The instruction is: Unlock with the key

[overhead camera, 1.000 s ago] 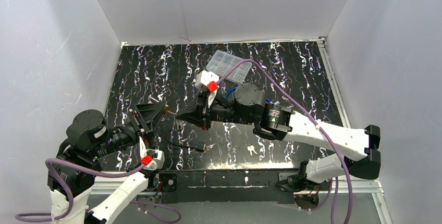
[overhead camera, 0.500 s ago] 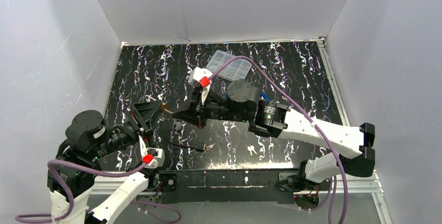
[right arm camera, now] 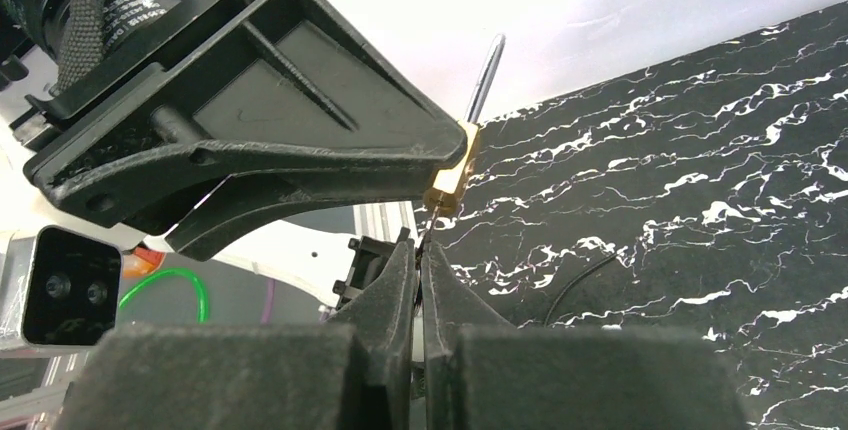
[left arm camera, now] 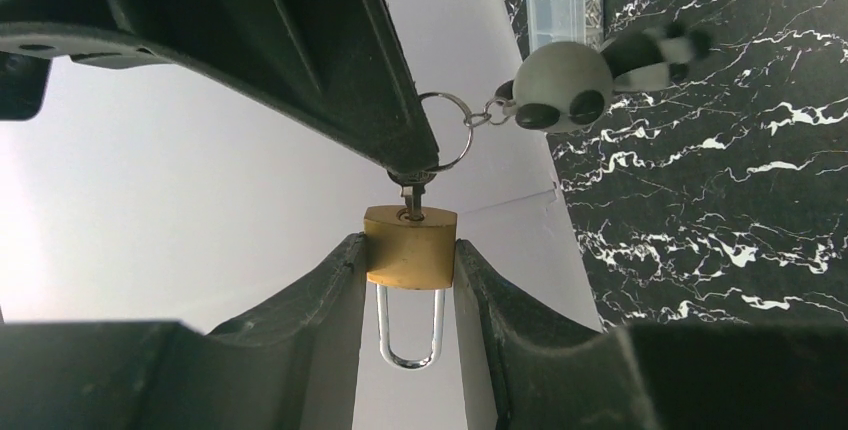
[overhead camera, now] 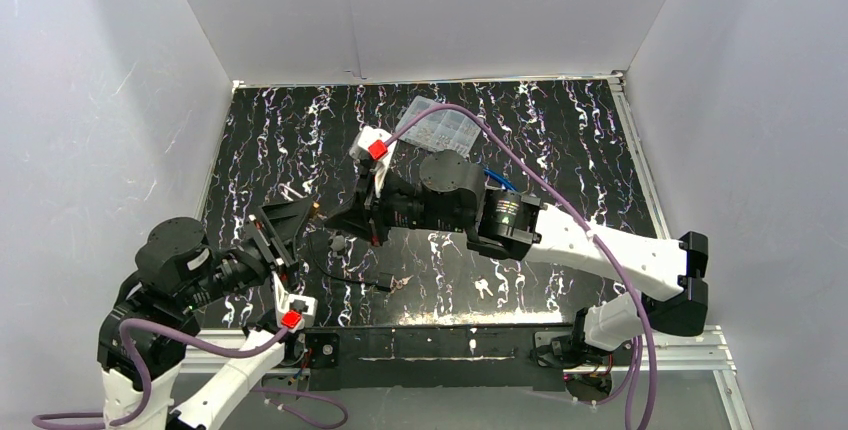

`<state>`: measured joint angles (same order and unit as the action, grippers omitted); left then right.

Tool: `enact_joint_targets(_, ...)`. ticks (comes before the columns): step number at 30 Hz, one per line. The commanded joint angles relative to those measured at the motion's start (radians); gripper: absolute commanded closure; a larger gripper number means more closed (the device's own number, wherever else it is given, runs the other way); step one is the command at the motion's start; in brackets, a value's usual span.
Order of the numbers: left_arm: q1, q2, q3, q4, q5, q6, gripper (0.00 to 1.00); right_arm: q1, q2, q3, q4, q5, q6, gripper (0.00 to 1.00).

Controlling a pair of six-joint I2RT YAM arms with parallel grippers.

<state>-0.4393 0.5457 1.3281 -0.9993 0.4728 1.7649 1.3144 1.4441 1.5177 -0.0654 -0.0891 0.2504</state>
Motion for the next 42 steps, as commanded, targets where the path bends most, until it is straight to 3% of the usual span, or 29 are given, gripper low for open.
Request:
enact_joint_targets(1,-0.006,0.006,-0.005,0.002,0.103,0.055,1.00,0.004,0.013,0.065,0.089,0.038,0.029,0.99)
enact_joint_targets(14,-0.006,0.034,0.011,0.062,0.014,-0.023,1.00,0.003,0.061,0.091,0.118,0.053,0.011,0.99)
enact_joint_targets(29,-0.006,0.076,0.055,0.091,0.192,-0.089,1.00,0.003,0.156,0.126,0.190,0.084,-0.046,0.99)
enact_joint_targets(33,-0.006,0.077,0.065,0.140,0.261,-0.154,1.00,0.002,0.107,0.014,0.290,0.107,-0.070,0.99)
enact_joint_targets(37,-0.006,0.071,0.060,0.139,0.299,-0.176,0.83,-0.004,0.023,-0.135,0.430,0.107,-0.086,0.99)
enact_joint_targets(39,-0.006,0.071,0.061,0.137,0.319,-0.184,0.67,-0.006,-0.008,-0.189,0.494,0.097,-0.089,0.99)
enact_joint_targets(42,-0.006,0.078,0.079,0.134,0.333,-0.192,0.09,-0.008,-0.044,-0.258,0.559,0.051,-0.089,0.99)
